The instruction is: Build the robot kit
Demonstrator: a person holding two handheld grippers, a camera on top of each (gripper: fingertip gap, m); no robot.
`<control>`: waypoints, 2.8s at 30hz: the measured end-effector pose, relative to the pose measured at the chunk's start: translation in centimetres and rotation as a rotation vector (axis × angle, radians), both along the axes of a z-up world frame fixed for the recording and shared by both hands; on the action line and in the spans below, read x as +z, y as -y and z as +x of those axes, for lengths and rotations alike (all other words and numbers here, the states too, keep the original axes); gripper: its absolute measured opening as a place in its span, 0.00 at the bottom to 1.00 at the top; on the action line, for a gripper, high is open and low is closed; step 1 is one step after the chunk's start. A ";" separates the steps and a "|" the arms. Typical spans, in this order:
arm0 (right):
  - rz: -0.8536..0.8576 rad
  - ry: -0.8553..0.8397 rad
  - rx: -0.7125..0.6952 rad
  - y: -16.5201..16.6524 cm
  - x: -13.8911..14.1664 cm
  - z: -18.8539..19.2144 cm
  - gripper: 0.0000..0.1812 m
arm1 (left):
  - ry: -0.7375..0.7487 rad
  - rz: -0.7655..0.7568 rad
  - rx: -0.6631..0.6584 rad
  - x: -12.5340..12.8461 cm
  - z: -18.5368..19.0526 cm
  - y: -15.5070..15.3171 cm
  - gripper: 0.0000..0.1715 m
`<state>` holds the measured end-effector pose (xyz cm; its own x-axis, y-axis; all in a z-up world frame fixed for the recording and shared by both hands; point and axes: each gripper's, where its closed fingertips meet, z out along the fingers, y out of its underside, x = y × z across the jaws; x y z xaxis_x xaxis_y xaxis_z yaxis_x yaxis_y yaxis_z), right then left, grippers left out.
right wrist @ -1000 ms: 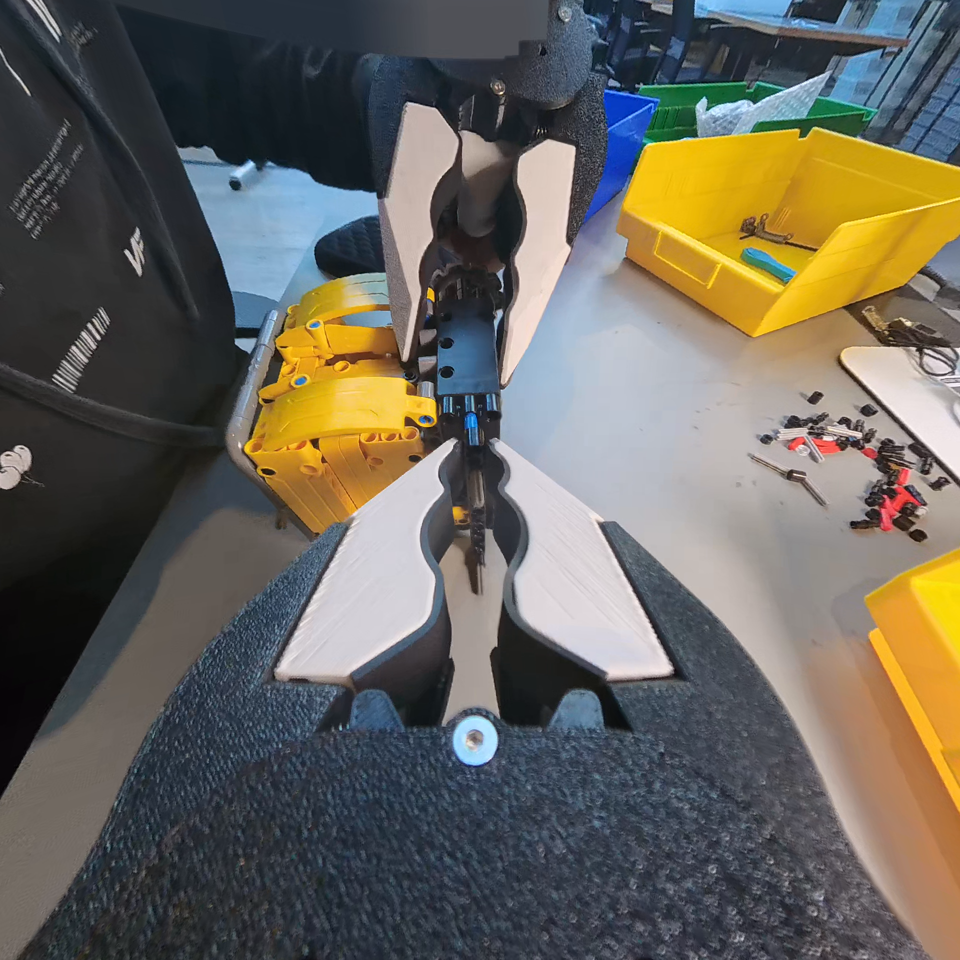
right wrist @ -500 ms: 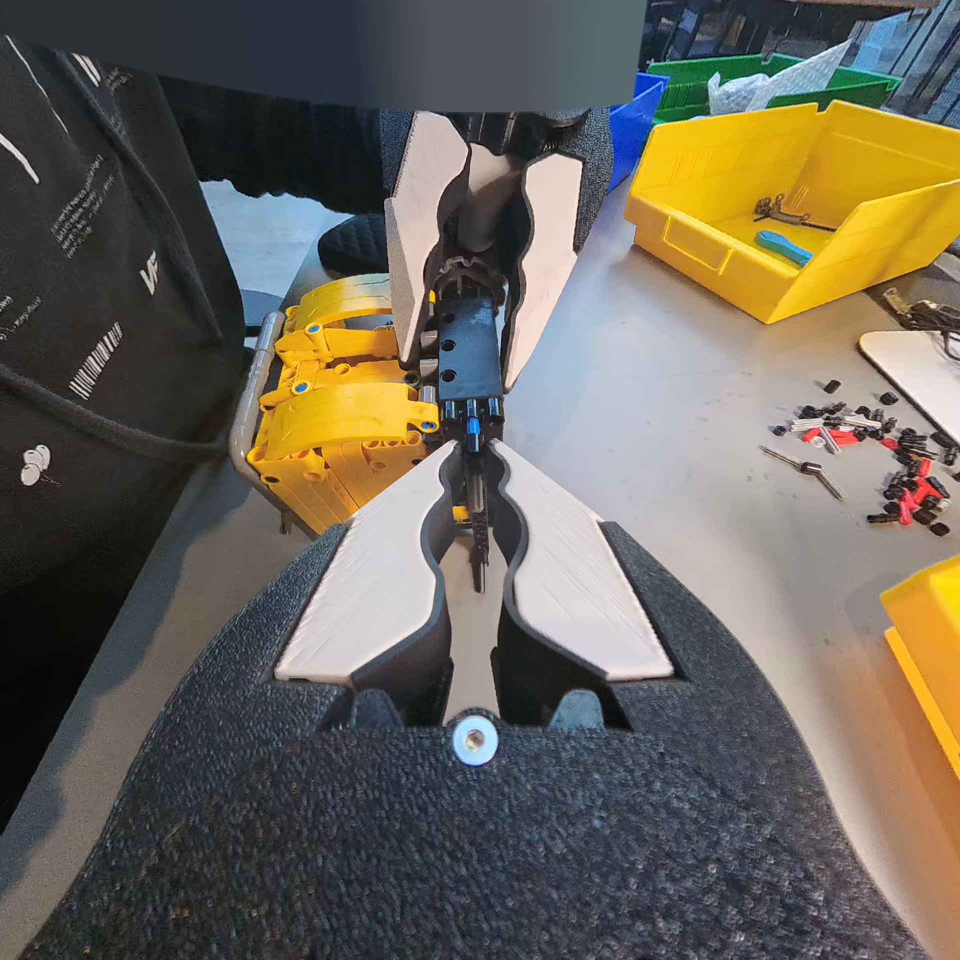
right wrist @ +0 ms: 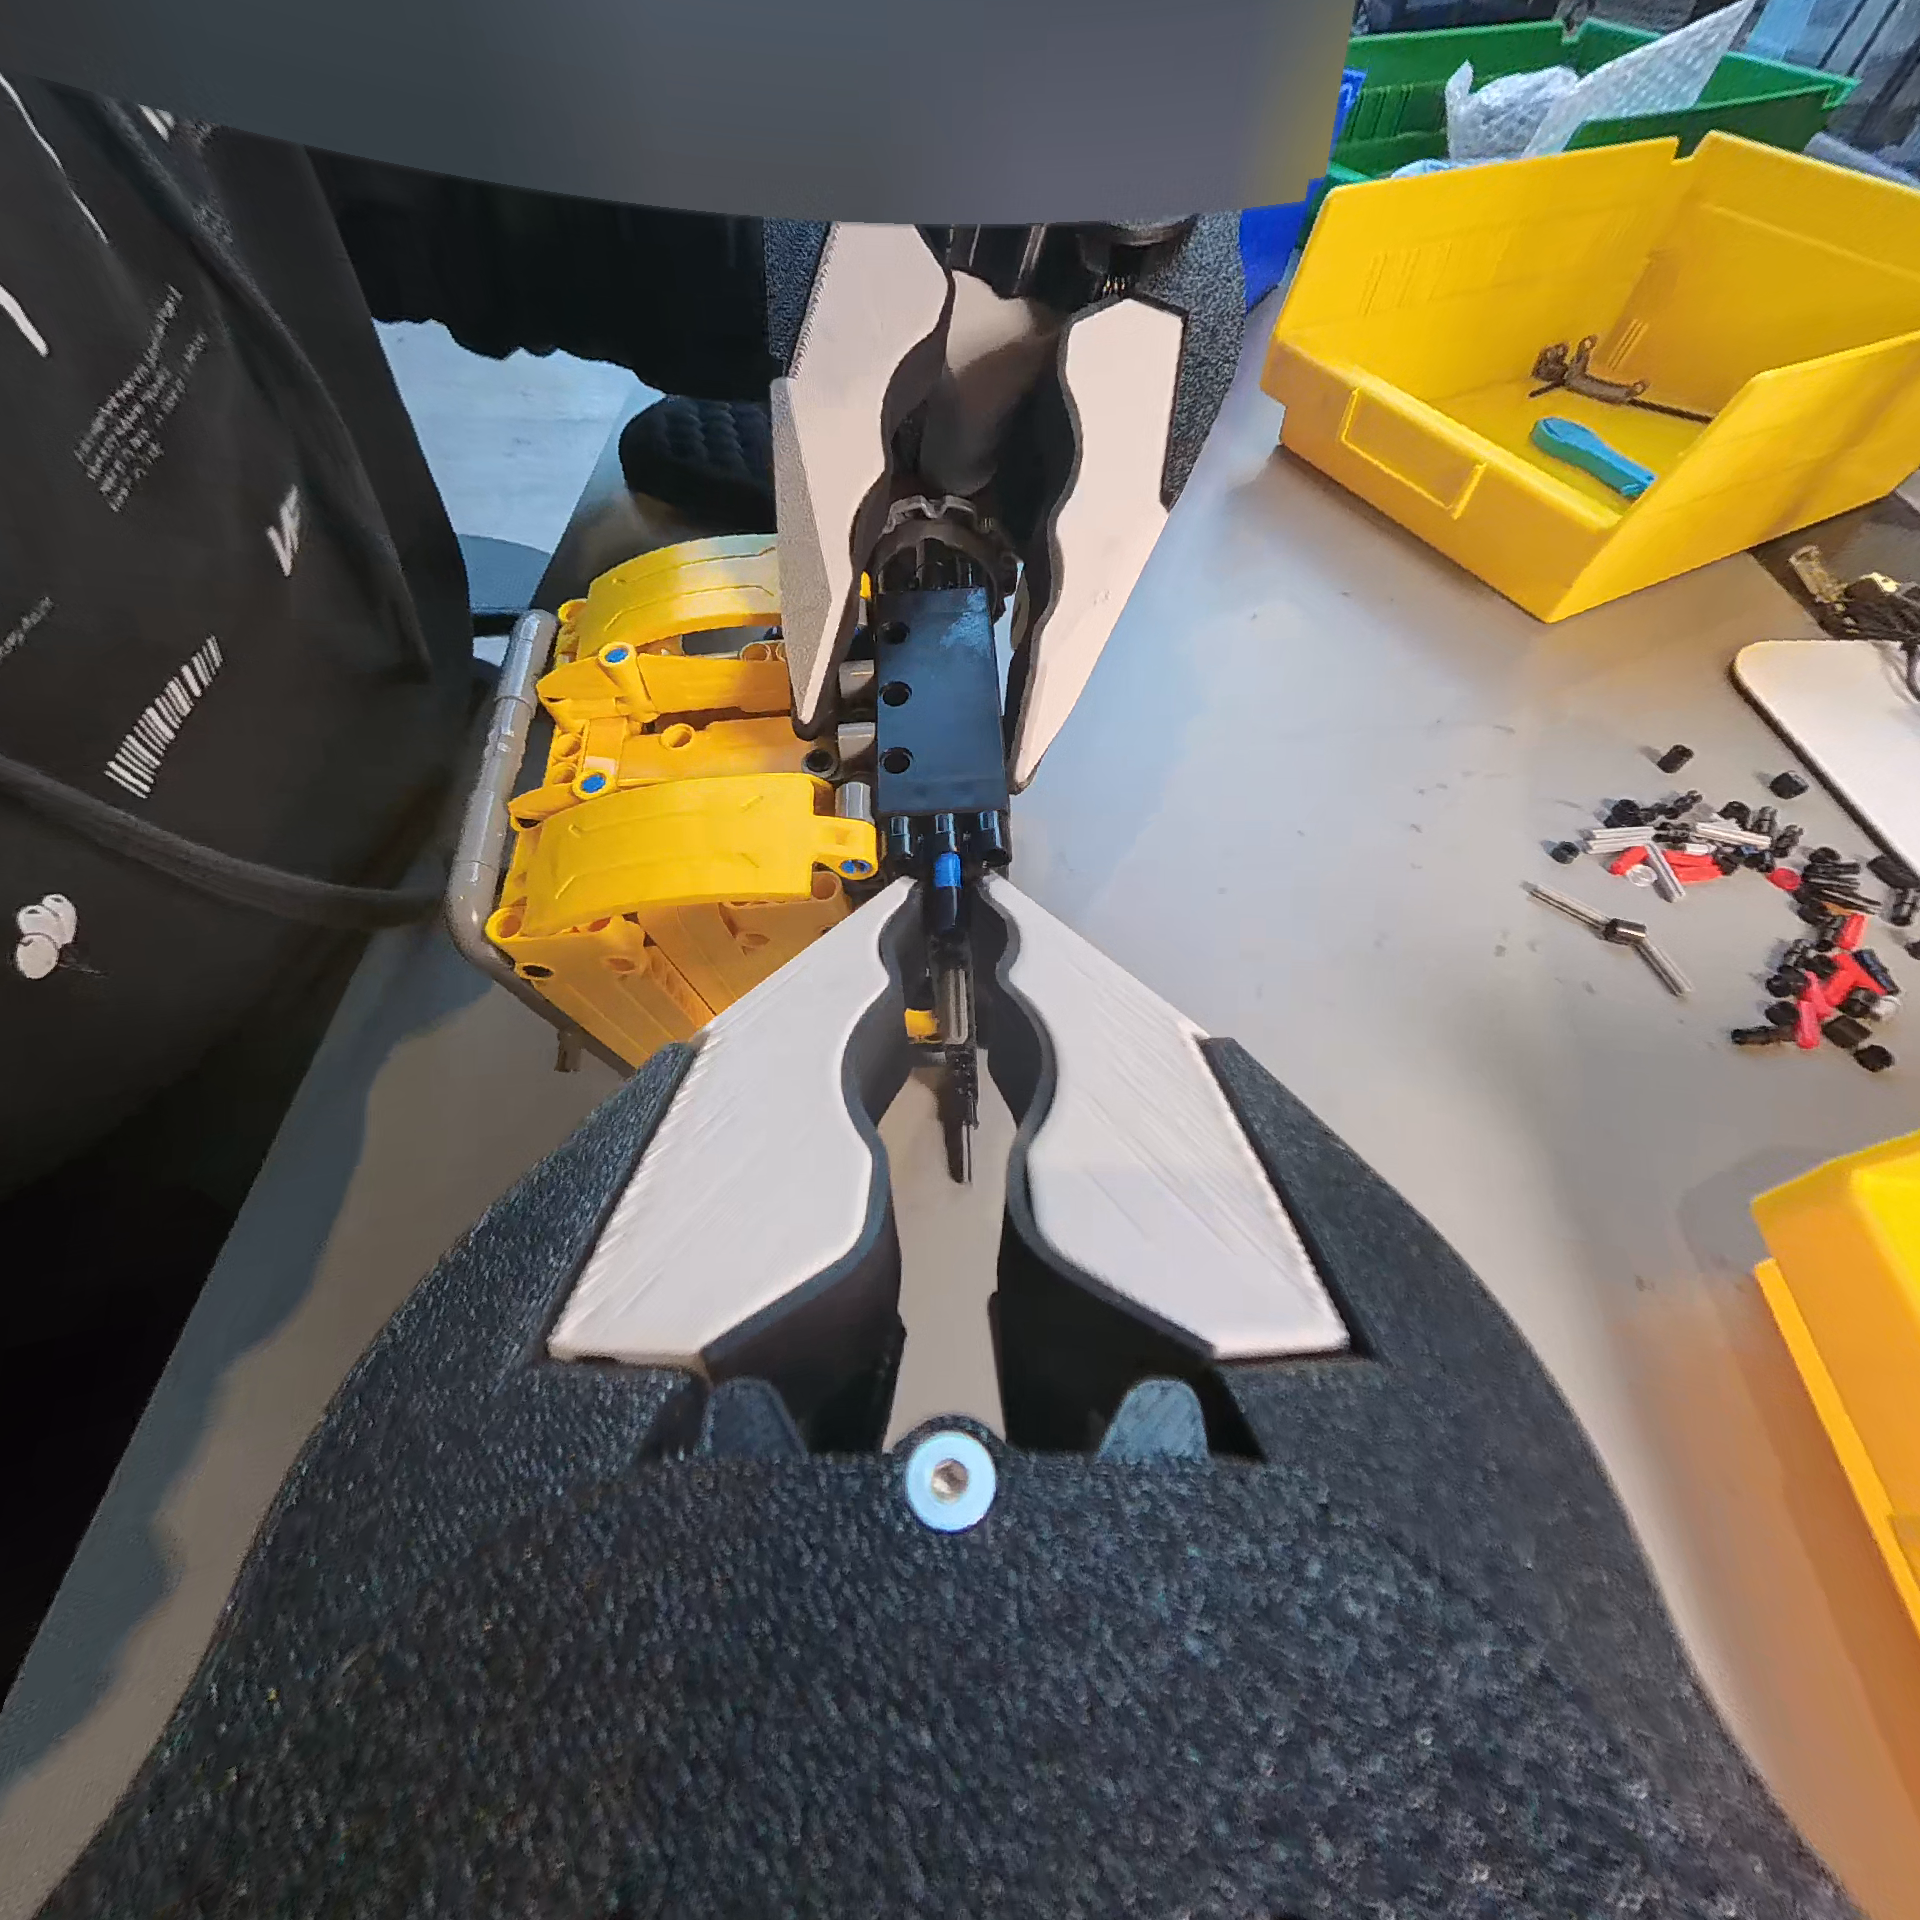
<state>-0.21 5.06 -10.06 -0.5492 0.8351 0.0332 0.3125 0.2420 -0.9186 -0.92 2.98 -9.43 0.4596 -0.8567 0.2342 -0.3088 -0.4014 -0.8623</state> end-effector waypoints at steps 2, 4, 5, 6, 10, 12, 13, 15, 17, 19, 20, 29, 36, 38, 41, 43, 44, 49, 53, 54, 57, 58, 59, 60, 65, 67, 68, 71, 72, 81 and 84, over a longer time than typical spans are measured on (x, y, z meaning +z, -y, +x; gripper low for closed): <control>-0.044 -0.018 -0.007 0.0 0.1 0.1 0.05 | 0.027 -0.003 -0.001 0.1 0.0 0.1 0.20; -0.110 -0.038 -0.010 -0.3 0.4 0.3 0.10 | 0.047 -0.009 0.006 0.1 -0.2 0.0 0.21; -0.139 -0.047 -0.013 -0.4 0.6 0.3 0.09 | 0.063 -0.015 0.011 0.1 -0.3 -0.1 0.21; -0.154 -0.053 -0.014 -0.5 0.7 0.3 0.09 | 0.087 -0.026 0.018 0.2 -0.6 -0.3 0.21; -0.176 -0.063 -0.039 -1.3 0.3 -0.3 0.07 | 0.215 -0.081 0.044 0.9 -1.8 -0.8 0.21; -0.210 -0.065 -0.048 -1.7 0.5 -0.9 0.04 | 0.284 -0.115 0.051 1.1 -2.3 -1.1 0.21; -0.229 -0.063 -0.047 -1.8 0.7 -1.2 0.04 | 0.322 -0.131 0.057 1.2 -2.6 -1.3 0.21; -0.259 -0.056 -0.046 -2.1 0.9 -1.8 0.04 | 0.388 -0.156 0.069 1.4 -3.2 -1.6 0.21; -0.272 -0.053 -0.034 -2.2 1.0 -2.1 0.04 | 0.415 -0.159 0.073 1.5 -3.5 -1.7 0.21; -0.302 -0.048 -0.018 -2.2 1.1 -2.2 0.04 | 0.428 -0.163 0.073 1.5 -3.6 -1.6 0.21; -0.319 -0.047 -0.016 -2.3 1.1 -2.2 0.04 | 0.437 -0.168 0.077 1.5 -3.7 -1.7 0.21; -0.500 -0.033 0.016 -2.9 0.9 -2.6 0.04 | 0.540 -0.207 0.086 1.5 -4.1 -2.4 0.21; -0.595 -0.029 0.063 -3.1 0.8 -2.7 0.04 | 0.560 -0.193 0.091 1.5 -4.2 -2.5 0.21; -0.581 -0.033 0.068 -3.1 0.8 -2.8 0.04 | 0.558 -0.185 0.092 1.6 -4.2 -2.5 0.21; -0.556 -0.038 0.074 -3.1 0.8 -2.8 0.04 | 0.566 -0.184 0.095 1.6 -4.3 -2.5 0.21; -0.542 -0.043 0.068 -3.2 0.9 -3.0 0.04 | 0.575 -0.181 0.100 1.6 -4.4 -2.6 0.21; -0.539 -0.044 0.074 -3.1 1.0 -3.0 0.04 | 0.577 -0.174 0.101 1.7 -4.4 -2.6 0.21; -0.553 -0.055 0.105 -3.0 1.4 -2.9 0.03 | 0.587 -0.148 0.100 1.9 -4.4 -2.5 0.20; -0.550 -0.058 0.118 -2.8 1.6 -2.9 0.03 | 0.588 -0.141 0.094 2.0 -4.3 -2.4 0.20; -0.543 -0.058 0.108 -2.9 1.6 -3.0 0.03 | 0.585 -0.137 0.100 1.9 -4.4 -2.5 0.20; -0.504 -0.056 0.107 -2.6 1.7 -3.0 0.03 | 0.585 -0.127 0.093 2.0 -4.3 -2.2 0.20; -0.489 -0.054 0.102 -2.6 1.7 -3.0 0.03 | 0.576 -0.119 0.095 2.0 -4.3 -2.2 0.20; -0.478 -0.050 0.095 -2.6 1.7 -3.1 0.03 | 0.572 -0.115 0.097 2.1 -4.3 -2.2 0.20; -0.469 -0.045 0.093 -2.5 1.8 -3.1 0.03 | 0.575 -0.114 0.095 2.1 -4.3 -2.2 0.20; -0.426 -0.029 0.094 -2.2 2.0 -3.1 0.03 | 0.591 -0.102 0.082 2.2 -4.3 -1.8 0.20; -0.401 -0.022 0.091 -2.1 2.1 -3.3 0.03 | 0.597 -0.101 0.076 2.3 -4.4 -1.7 0.20; -0.382 -0.013 0.097 -1.8 2.0 -3.3 0.03 | 0.594 -0.105 0.071 2.2 -4.3 -1.6 0.20; -0.241 0.023 0.104 -0.8 1.6 -3.7 0.03 | 0.556 -0.089 0.052 2.2 -3.8 -1.4 0.20; -0.215 0.023 0.082 -1.0 1.7 -3.9 0.03 | 0.537 -0.058 0.055 2.2 -3.9 -1.5 0.20; -0.217 0.037 0.076 -0.2 2.0 -4.0 0.05 | 0.570 -0.007 0.017 2.5 -4.1 -0.7 0.21; -0.204 0.030 0.052 -0.5 2.1 -3.9 0.11 | 0.588 0.006 -0.009 2.6 -4.2 -0.2 0.21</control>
<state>-4.09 5.51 -8.00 -0.5896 0.7935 -0.1505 0.3320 0.0682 -0.9408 -5.11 3.15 -6.84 0.2464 -0.8621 0.4428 0.2186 -0.3956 -0.8920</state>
